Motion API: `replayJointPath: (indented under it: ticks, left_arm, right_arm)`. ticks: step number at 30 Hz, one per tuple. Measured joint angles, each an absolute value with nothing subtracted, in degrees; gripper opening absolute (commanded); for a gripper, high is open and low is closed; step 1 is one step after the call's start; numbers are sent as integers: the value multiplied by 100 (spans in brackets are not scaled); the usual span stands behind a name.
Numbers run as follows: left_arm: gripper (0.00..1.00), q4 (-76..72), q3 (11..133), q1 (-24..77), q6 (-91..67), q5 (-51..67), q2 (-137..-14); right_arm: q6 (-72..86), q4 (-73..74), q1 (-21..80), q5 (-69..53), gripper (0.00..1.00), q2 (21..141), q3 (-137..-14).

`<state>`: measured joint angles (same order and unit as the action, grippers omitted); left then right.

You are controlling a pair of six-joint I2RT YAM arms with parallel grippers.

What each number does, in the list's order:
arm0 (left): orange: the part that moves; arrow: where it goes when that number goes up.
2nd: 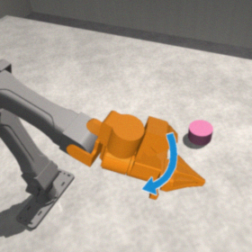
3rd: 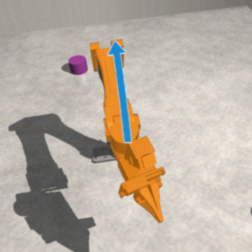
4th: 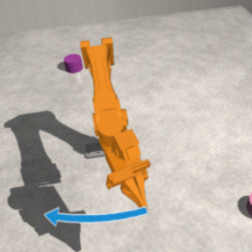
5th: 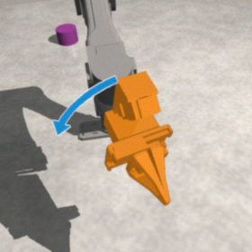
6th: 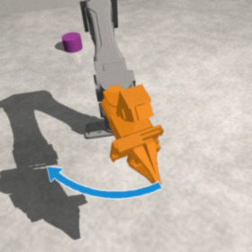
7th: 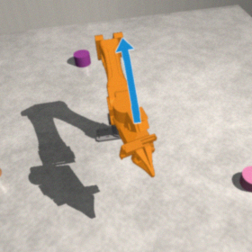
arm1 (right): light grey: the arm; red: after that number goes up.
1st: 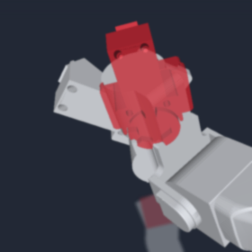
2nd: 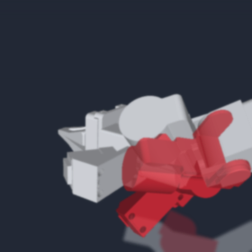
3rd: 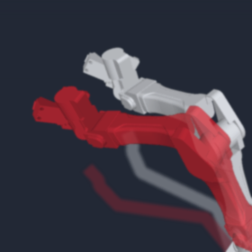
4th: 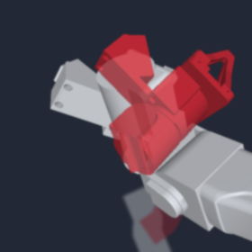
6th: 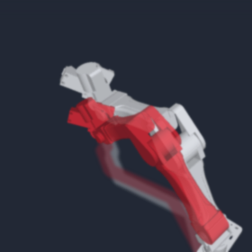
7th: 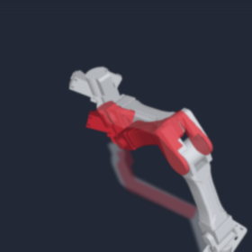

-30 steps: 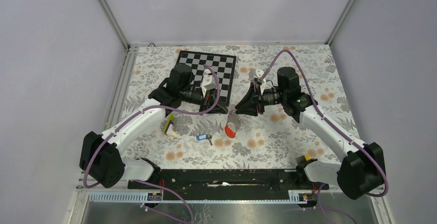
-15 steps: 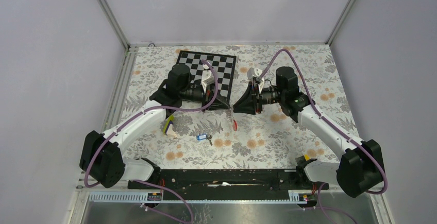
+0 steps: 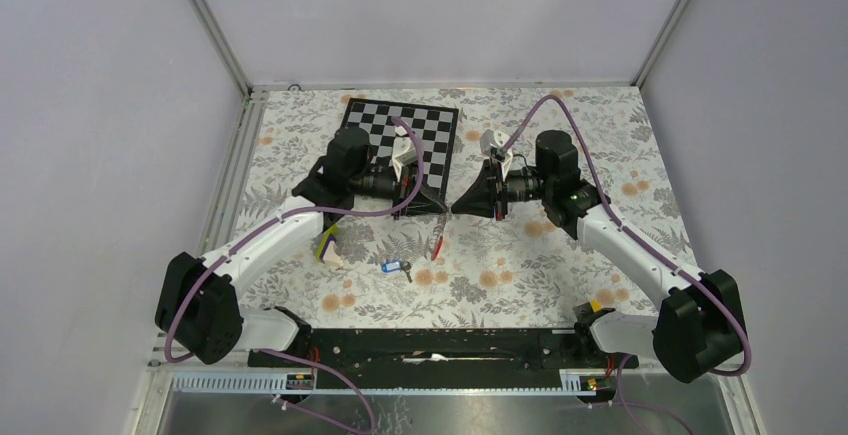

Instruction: Put the keys on the keyring

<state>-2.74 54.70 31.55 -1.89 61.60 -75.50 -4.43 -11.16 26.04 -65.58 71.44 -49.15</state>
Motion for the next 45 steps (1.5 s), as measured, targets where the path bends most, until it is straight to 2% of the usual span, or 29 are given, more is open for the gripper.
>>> replayJointPath:
  ticks: [5, 8, 10, 20, 25, 27, 39, 45]
  left_arm:
    - [1, -274, 5470, 3155, -204, 6160, -7550]
    - [14, -259, 5470, 3155, -156, 6125, -7559]
    - [18, -248, 5470, 3155, -34, 6099, -7570]
    - [19, 99, 5704, 3155, 469, 5972, -7688]
    - [31, 329, 5704, 3159, 676, 5972, -7690]
    - [33, 384, 5704, 3168, 764, 5975, -7695]
    - [32, 473, 5704, 3267, 991, 5977, -7811]
    - [22, 607, 5704, 3295, 1076, 5975, -7850]
  right_arm:
    - [-447, -1107, 2604, -6501, 0, 7144, -4910]
    - [-609, -904, 2624, -6392, 0, 7144, -4967]
    - [-795, -628, 2668, -6270, 0, 7146, -5074]
    - [-1446, 429, 2862, -5793, 0, 7273, -5336]
    - [-1479, 486, 2862, -5749, 0, 7275, -5341]
    - [-1479, 486, 2862, -5747, 0, 7275, -5343]
    - [-1474, 482, 2862, -5758, 0, 7275, -5343]
    - [-1472, 480, 2862, -5767, 0, 7275, -5341]
